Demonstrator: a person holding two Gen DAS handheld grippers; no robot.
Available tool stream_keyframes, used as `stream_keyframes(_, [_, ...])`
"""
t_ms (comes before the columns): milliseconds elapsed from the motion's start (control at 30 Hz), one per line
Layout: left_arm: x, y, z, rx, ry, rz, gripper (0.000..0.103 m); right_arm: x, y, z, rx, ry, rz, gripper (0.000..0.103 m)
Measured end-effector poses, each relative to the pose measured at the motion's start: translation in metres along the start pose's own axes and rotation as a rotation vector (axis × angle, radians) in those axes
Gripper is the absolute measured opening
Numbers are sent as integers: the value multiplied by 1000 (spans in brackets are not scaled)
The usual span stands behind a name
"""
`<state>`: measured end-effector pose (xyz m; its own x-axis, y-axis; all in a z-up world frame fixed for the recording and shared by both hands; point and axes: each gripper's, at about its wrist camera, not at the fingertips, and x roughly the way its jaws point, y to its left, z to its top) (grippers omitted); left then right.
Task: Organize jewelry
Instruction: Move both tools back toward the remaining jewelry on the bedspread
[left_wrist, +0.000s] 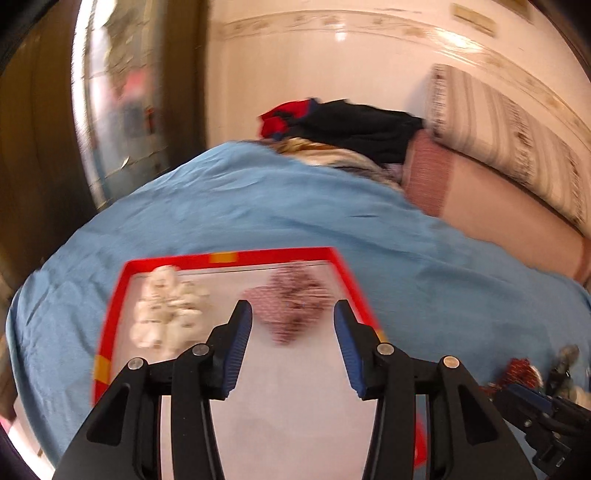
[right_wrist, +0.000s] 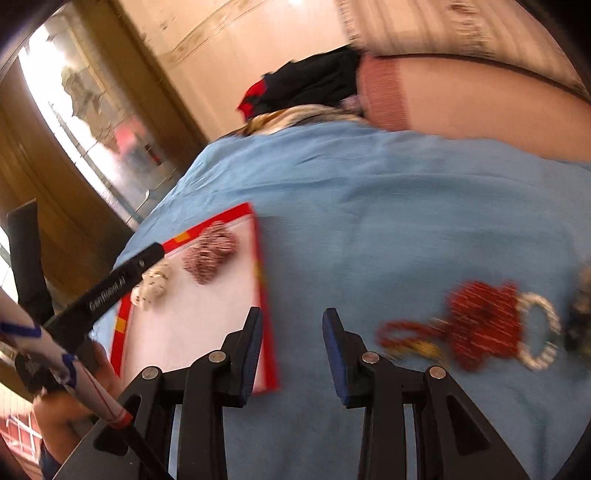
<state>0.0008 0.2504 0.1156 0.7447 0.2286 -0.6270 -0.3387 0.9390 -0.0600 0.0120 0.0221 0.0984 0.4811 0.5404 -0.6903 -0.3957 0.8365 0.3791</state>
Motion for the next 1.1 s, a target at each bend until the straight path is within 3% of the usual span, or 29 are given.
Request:
stream_keyframes(233, [-10,-83,-17,147,15,-130,46,-68,-77,-30,51,-76,-62,36])
stream_keyframes(400, [1,-132,-39,228,143,-286,46,-111,-144,-41,159,-159,-109,36])
stream_keyframes(533, [19,-146,-58,256,268,-374,46,-147,-185,-36,223,-230,-151,36])
stream_keyframes(633, [28,-153,-70,294,324,-381,45,-169,-213,-40,277,-270,-202,36])
stream_keyframes(767, [26,-161,-82,346,344,-398,44,-186,-249,-54,389,-279,-204,36])
stream_keyframes(1100, [40,-173,-102,420,389,-354,30,-217,-264,-69,406,-317,-255,36])
